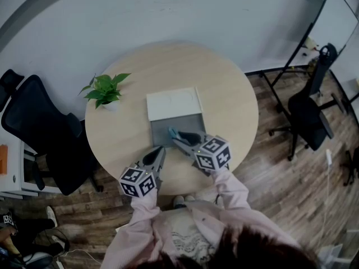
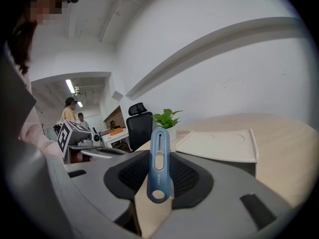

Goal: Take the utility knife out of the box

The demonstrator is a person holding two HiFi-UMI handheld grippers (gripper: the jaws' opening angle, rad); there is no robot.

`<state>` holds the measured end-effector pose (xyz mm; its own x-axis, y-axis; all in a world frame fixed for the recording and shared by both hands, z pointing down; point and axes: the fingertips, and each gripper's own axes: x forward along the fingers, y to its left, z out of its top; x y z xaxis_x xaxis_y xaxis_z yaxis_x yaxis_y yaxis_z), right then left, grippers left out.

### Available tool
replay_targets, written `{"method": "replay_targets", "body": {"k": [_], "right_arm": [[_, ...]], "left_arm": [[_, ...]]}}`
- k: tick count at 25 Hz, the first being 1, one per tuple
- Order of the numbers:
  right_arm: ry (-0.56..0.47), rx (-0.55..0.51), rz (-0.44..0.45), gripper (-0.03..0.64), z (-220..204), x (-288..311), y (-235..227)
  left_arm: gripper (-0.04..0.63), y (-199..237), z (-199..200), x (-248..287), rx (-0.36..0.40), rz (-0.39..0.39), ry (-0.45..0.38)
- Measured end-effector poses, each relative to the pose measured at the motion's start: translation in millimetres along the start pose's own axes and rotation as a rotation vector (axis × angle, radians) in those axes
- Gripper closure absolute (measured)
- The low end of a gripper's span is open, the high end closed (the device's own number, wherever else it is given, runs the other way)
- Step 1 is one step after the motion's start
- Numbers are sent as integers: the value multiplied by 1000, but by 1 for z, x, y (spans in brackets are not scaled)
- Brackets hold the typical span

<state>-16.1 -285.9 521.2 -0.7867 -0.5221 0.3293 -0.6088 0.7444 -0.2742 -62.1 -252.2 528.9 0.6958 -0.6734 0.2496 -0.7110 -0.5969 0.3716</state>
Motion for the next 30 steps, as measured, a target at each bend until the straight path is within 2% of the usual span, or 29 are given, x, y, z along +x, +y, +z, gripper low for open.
{"method": "replay_targets", "body": {"k": [15,30], "right_arm": [[-82,-14,18,482,15,-11,12],[-75,-16,38,482,10,-11,18]], "left_arm": [[589,-6,9,-10,50,-13,-25],[589,-9,10,-14,51,-16,-31]]}}
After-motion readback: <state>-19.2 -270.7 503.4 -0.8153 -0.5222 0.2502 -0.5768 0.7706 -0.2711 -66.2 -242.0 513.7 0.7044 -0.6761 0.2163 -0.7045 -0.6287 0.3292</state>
